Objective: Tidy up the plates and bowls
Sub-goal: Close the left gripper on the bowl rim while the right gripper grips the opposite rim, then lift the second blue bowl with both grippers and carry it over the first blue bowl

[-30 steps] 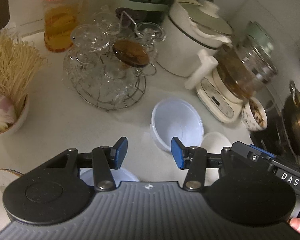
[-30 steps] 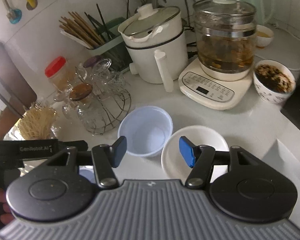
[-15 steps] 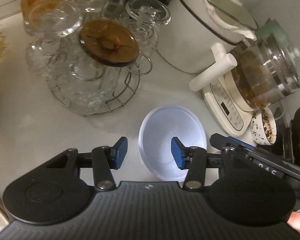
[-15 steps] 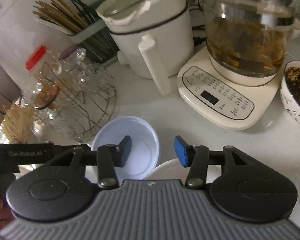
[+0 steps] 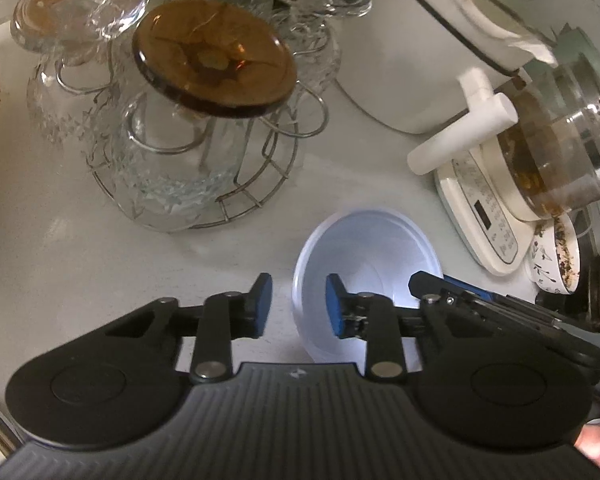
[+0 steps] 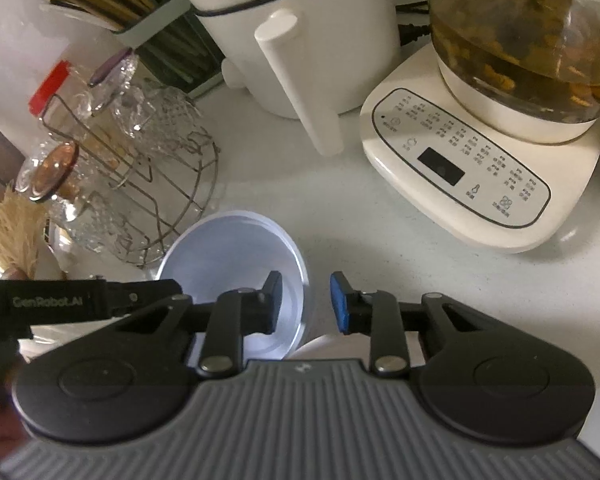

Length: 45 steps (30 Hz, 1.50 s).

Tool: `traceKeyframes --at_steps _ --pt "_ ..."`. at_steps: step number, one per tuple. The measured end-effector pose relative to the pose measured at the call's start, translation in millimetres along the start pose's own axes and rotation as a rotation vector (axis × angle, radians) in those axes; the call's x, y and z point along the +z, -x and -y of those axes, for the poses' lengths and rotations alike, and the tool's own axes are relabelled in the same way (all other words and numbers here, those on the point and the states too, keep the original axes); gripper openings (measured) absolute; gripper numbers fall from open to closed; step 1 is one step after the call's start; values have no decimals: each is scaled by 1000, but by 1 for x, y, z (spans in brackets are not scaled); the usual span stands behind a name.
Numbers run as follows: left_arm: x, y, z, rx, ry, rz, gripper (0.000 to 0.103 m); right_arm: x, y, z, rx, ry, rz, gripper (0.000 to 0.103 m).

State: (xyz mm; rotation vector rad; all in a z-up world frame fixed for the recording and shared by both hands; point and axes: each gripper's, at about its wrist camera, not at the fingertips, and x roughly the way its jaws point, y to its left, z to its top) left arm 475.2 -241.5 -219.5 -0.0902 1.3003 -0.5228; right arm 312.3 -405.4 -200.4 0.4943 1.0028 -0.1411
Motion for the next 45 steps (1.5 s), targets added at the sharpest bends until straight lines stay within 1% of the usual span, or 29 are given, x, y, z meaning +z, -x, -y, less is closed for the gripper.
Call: traceKeyframes --at_steps 2,3,5,8,13,17,26,33,38,45 --pt "1 -3 -1 -10 2 -2 19 0 -3 1 1 -5 -7 26" --pt "1 -4 -1 -15 6 -5 18 0 -5 2 3 -10 -11 25" --pt "3 -7 -3 -31 24 -15 13 0 -7 4 17 -25 -22 17" --pt "5 -7 -5 -50 54 -21 12 1 -9 5 40 -45 -37 15" --pt "8 -2 -5 -48 53 -12 12 4 -8 1 48 -42 -29 15" --pt "9 5 -6 -49 56 0 12 7 -2 -5 47 -13 -11 15" --pt "4 36 -11 -57 58 47 12 7 18 -13 63 11 27 15" --pt "-5 67 -17 -67 62 84 12 -1 37 -22 73 7 54 15" --pt "-10 86 -18 -78 44 100 12 -8 52 -29 76 0 77 15" --pt "-14 104 -12 -95 24 134 12 -13 73 -38 86 14 112 15"
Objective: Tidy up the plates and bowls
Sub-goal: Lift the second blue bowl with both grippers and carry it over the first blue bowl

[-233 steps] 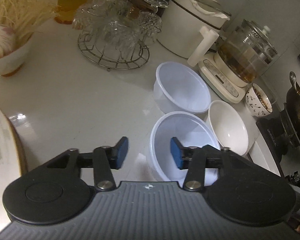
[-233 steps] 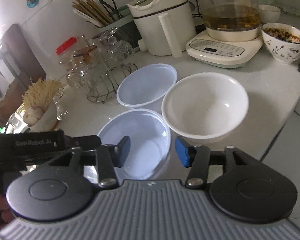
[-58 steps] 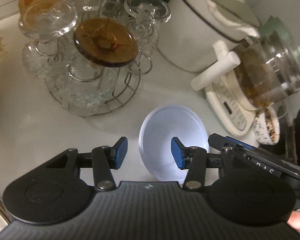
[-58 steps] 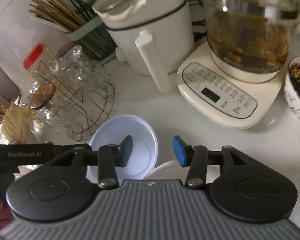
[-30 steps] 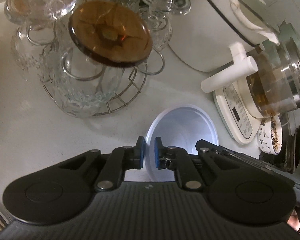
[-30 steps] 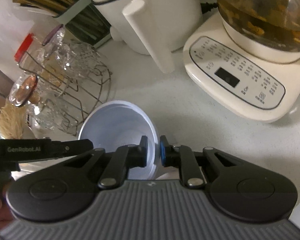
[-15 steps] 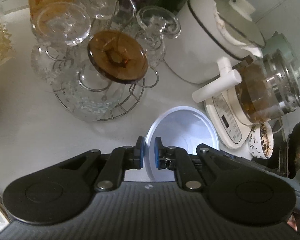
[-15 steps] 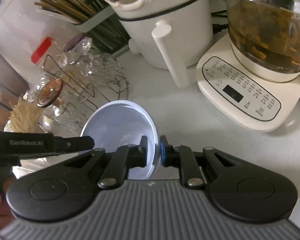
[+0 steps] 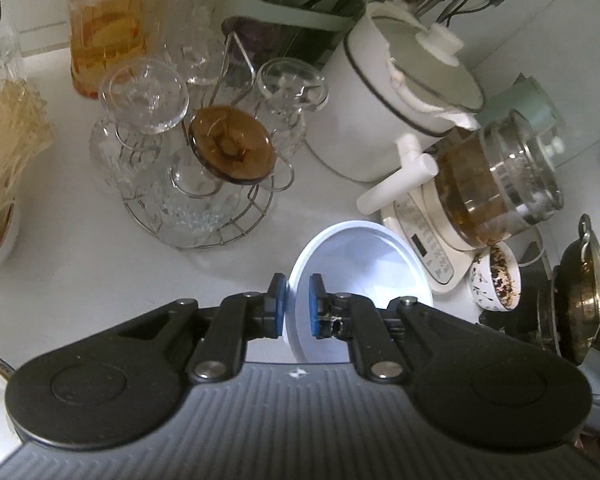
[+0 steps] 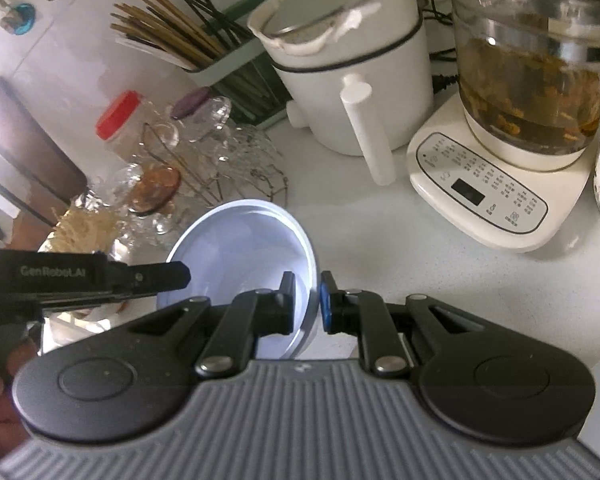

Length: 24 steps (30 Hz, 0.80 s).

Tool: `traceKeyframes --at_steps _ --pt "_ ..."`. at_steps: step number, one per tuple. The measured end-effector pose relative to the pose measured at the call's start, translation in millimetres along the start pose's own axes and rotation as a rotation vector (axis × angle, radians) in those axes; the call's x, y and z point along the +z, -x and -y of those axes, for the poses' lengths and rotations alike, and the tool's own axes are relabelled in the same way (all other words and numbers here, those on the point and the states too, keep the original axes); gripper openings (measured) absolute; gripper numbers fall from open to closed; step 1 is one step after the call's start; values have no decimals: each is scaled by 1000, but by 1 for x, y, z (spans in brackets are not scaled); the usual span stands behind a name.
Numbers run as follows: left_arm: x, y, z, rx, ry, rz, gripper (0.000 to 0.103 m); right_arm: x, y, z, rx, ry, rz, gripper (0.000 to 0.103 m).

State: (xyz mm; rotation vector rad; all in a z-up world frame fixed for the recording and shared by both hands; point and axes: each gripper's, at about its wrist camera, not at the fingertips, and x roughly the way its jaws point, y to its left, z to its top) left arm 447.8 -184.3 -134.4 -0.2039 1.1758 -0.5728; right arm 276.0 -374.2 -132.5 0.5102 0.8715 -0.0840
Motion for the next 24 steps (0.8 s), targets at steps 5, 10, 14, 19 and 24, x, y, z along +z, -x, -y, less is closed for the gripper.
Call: traceKeyframes --at_steps 5,10,14,19,24 --pt "-6 16 0 -15 -21 16 12 -2 14 -8 -4 9 23 15" --pt "-12 31 2 -20 -16 44 13 -6 25 -16 2 22 28 15" --pt "-16 42 0 -22 -8 64 13 -7 33 -24 14 44 35 15" --pt "-24 56 -3 -19 1 85 13 -8 40 -32 29 68 42 15" --pt "-32 68 -9 -10 26 105 13 -9 43 -39 53 97 39 15"
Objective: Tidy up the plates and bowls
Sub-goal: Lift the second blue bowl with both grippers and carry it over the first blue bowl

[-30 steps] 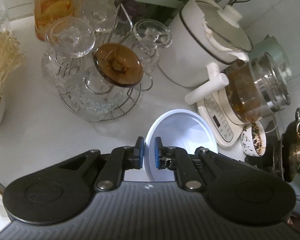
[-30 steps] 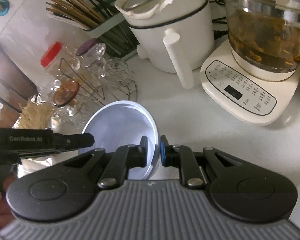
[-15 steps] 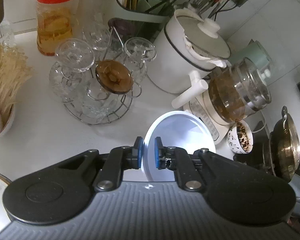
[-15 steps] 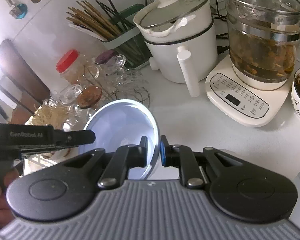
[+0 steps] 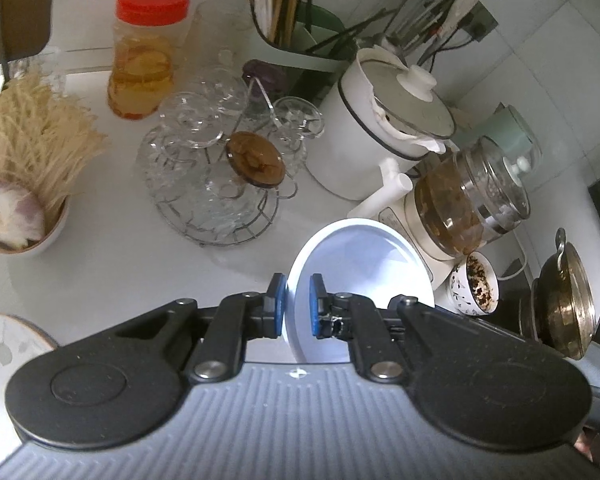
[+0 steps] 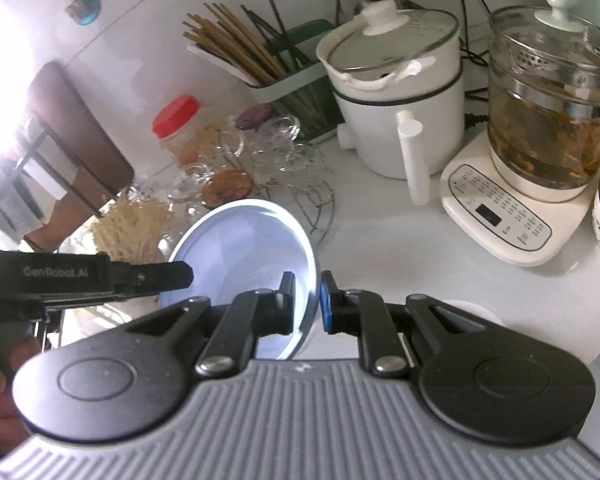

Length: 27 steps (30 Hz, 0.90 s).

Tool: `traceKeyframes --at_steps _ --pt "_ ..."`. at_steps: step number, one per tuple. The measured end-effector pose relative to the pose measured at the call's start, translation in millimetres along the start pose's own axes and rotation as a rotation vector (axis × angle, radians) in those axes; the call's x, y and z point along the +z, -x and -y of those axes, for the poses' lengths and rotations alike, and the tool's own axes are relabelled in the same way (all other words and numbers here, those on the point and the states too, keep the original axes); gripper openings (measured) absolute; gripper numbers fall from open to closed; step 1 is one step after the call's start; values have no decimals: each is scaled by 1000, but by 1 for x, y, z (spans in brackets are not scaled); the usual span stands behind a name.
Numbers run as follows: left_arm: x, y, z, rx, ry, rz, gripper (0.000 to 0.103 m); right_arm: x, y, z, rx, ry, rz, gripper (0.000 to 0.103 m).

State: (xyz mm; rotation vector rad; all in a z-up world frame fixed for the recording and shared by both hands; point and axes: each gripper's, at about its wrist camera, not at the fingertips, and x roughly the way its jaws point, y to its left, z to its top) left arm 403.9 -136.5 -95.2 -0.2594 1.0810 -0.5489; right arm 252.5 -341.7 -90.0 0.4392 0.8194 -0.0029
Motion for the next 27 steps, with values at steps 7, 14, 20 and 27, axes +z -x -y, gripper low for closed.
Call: traceKeyframes --at_steps 7,14,20,27 --pt "-12 19 -13 22 45 39 13 -1 -2 -17 39 52 -14 15" --pt "-25 38 -34 64 106 75 13 -2 -14 -38 88 116 -54 15" --pt "-39 58 -49 116 165 129 13 -3 -23 -57 144 181 -109 16" --pt "-57 65 -64 164 236 146 13 -8 -34 -71 179 247 -174 16"
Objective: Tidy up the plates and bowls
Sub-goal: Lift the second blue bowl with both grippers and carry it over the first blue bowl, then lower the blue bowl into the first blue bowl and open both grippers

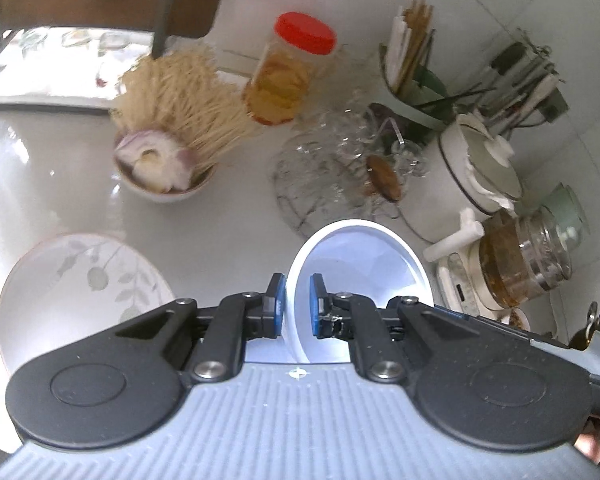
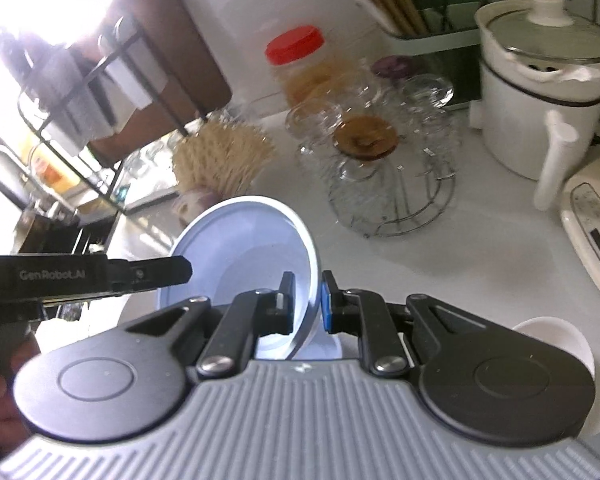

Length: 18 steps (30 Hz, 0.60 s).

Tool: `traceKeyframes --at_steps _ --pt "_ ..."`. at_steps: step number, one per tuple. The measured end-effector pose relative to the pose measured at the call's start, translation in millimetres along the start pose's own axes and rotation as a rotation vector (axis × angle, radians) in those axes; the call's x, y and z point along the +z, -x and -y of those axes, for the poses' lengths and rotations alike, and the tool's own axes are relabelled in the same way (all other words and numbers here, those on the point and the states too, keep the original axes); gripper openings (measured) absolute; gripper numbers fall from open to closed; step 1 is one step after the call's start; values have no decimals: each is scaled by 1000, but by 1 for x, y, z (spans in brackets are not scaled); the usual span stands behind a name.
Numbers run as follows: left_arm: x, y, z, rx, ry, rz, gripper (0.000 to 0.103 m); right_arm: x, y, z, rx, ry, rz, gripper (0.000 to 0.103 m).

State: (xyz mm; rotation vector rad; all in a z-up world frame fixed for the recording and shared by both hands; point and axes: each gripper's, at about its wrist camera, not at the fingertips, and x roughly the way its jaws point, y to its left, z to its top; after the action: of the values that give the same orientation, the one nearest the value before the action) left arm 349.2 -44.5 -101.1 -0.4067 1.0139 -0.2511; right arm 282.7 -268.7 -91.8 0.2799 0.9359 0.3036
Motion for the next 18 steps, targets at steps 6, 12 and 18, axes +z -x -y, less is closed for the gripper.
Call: traceKeyframes --at_steps 6,12,18 --pt "-18 -15 -16 35 48 -54 13 -6 -17 -2 -12 42 -63 16" --pt "-33 -33 -28 71 66 -99 13 -19 -34 -1 -16 71 -130 16" --pt "-41 -51 -41 86 104 -140 13 -28 -55 6 -12 59 -197 17"
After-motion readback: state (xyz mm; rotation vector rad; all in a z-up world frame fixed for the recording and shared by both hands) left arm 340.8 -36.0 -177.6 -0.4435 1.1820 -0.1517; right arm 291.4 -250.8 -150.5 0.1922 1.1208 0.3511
